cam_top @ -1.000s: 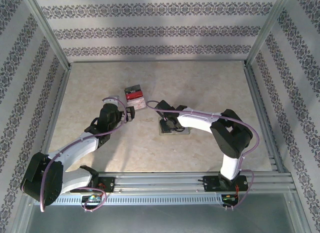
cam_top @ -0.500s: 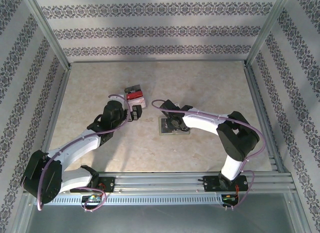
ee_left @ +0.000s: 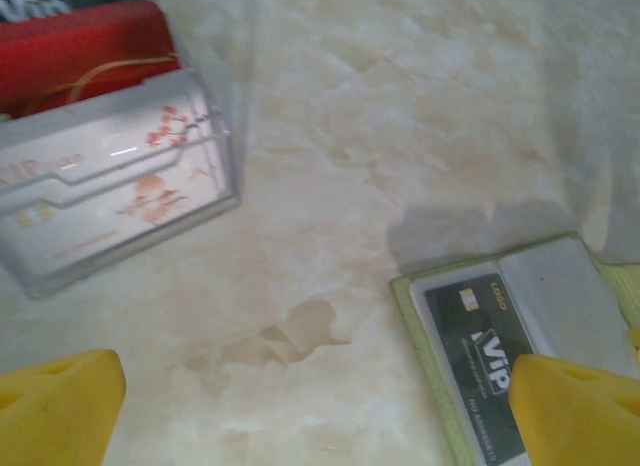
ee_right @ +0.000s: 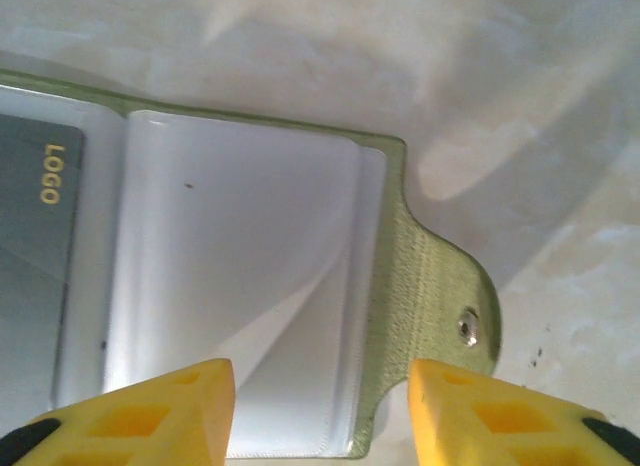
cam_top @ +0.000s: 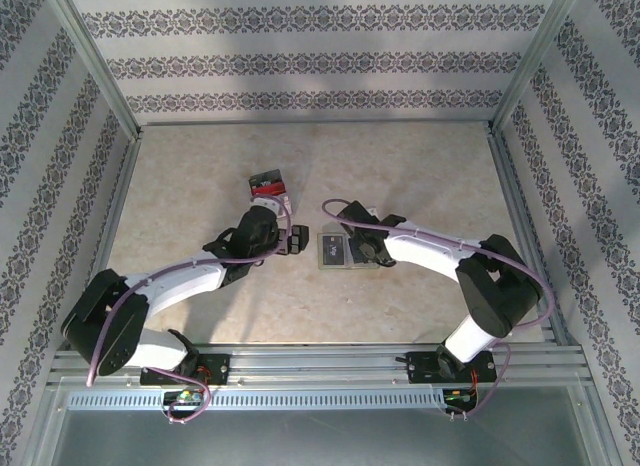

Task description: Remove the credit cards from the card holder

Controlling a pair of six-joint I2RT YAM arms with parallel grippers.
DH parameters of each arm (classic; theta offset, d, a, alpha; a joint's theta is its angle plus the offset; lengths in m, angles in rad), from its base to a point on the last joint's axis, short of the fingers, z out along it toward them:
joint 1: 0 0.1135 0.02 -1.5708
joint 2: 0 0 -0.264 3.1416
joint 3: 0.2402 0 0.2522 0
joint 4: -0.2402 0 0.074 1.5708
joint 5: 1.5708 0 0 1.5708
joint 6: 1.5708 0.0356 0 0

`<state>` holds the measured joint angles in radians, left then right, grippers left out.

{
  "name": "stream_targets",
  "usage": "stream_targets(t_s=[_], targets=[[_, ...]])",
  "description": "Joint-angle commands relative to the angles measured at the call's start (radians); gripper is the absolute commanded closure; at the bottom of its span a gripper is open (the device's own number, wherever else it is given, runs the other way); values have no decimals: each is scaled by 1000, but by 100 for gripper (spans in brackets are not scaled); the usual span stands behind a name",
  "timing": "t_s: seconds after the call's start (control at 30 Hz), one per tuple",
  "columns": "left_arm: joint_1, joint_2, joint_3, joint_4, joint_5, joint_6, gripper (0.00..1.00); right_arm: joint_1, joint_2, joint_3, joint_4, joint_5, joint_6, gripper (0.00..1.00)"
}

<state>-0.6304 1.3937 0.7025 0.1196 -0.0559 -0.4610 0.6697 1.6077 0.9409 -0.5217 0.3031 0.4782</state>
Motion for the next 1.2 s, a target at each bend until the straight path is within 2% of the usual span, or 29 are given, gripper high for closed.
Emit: stream_targets(t_s=[0.0, 0.1, 0.27, 0.33, 0.43, 0.63, 0.7, 0.83, 1.17], targets=[[-31, 44, 45, -13, 26, -20, 4, -16, -34, -30, 5, 18, 27, 56], [-52, 87, 75, -15, 37, -14, 8, -31, -60, -54, 13, -4, 44, 62], [-90, 155, 130, -60, 23, 5, 16, -64, -137, -103, 19, -22, 80, 62], [-105, 171, 142, -68, 16, 10, 18, -80, -187, -125, 11, -25, 96, 61], [-121, 198, 158, -76, 18, 10, 28, -105, -275, -162, 5, -43, 119, 60], [-142, 245, 177, -90, 30, -1, 32, -141, -451, -209, 7, -121, 145, 56], [-143, 249, 171, -81, 33, -11, 37, -144, -480, -208, 14, -165, 152, 55], [-142, 245, 156, -71, 33, -25, 48, -145, -463, -197, 57, -269, 176, 55], [-143, 258, 143, -64, 39, -28, 53, -147, -313, -135, 154, -439, 215, 55]])
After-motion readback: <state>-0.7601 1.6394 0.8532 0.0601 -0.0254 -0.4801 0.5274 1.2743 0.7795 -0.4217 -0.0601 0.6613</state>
